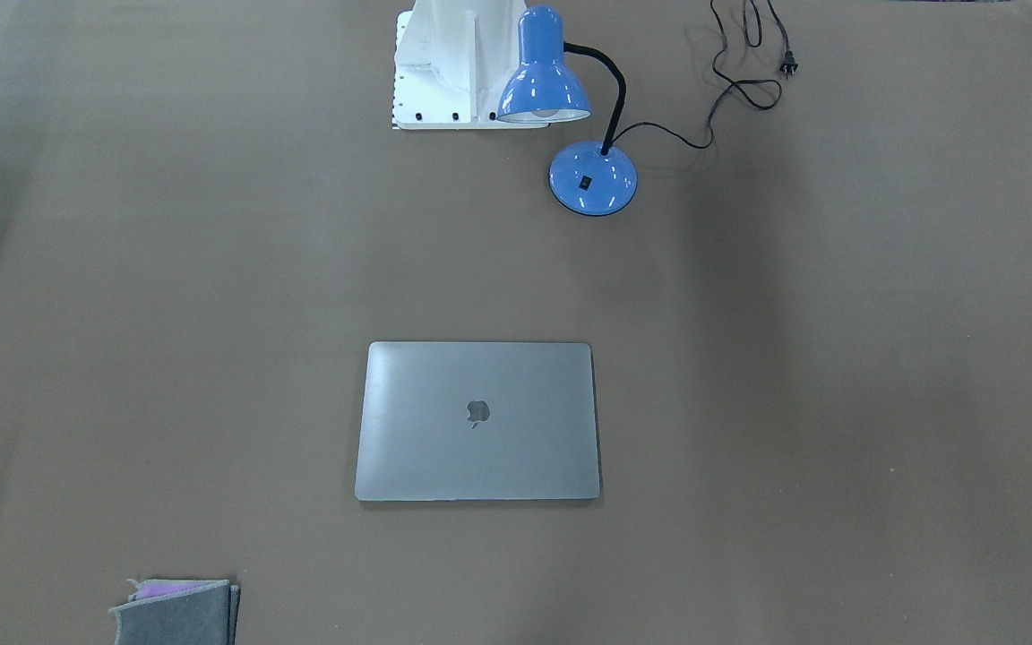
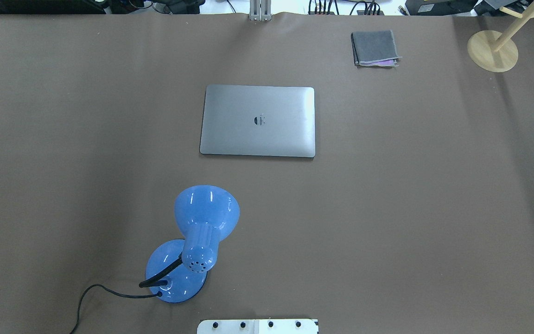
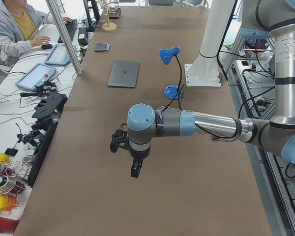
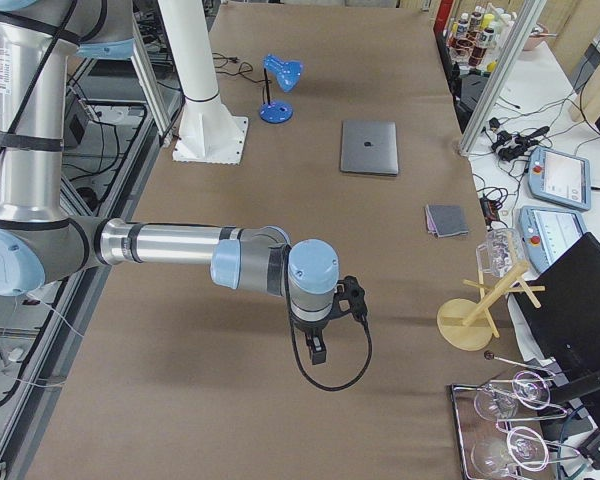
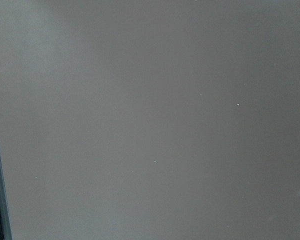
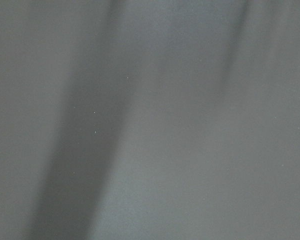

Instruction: Close laptop

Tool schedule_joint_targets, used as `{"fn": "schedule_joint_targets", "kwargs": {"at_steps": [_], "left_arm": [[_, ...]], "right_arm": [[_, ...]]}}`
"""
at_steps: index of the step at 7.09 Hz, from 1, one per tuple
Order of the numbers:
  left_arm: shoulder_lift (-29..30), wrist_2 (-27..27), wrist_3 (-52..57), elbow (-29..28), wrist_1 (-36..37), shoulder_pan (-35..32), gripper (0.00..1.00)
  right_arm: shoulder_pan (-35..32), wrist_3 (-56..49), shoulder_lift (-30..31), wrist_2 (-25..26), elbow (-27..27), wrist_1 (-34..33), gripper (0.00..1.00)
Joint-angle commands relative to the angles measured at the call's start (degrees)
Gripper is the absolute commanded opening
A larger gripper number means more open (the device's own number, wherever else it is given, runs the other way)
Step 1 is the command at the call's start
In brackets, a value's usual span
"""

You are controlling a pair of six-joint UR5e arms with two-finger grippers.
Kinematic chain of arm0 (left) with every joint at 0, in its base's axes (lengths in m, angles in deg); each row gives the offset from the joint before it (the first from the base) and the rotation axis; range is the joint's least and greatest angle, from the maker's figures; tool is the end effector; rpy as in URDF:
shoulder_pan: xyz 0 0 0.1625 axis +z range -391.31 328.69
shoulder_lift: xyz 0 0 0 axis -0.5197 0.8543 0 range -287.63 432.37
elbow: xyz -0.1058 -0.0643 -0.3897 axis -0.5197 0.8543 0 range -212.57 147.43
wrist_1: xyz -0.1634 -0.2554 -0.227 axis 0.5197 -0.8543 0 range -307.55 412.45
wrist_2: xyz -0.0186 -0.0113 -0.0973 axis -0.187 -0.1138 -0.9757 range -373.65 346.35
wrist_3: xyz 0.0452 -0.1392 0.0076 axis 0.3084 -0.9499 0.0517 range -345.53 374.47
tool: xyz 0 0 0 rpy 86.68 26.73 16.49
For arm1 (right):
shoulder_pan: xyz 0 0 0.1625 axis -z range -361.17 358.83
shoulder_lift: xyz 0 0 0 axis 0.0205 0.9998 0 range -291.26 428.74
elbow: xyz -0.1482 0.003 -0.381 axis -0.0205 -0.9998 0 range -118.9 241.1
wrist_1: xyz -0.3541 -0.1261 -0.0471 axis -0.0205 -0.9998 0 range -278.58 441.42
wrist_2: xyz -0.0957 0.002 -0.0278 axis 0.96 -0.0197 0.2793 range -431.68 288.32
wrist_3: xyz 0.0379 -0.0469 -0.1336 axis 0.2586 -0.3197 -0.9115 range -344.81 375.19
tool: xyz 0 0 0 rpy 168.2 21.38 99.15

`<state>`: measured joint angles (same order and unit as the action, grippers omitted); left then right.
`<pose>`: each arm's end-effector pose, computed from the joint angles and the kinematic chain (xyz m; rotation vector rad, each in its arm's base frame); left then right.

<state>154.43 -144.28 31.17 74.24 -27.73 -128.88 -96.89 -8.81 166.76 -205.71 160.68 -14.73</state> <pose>-0.0890 -0.3832 0.6258 0.1336 0.6973 0.1467 0.0699 -0.3833 0.6707 0.1238 -0.7645 -0.2724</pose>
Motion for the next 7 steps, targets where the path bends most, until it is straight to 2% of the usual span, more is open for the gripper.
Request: {"fn": "schedule_joint_targets", "kwargs": {"at_steps": [1,7], "left_arm": [[0.9,0.0,0.0,0.2,0.0,0.0,0.98],[0.7,-1.8,-0.1,0.2,0.5,0.1,0.98]], "right_arm": [[0.0,0.0,0.0,-0.2,0.1,0.0,1.00],[0.0,0.1,-0.7,-0.7,0.3,-1.2,1.00]]}}
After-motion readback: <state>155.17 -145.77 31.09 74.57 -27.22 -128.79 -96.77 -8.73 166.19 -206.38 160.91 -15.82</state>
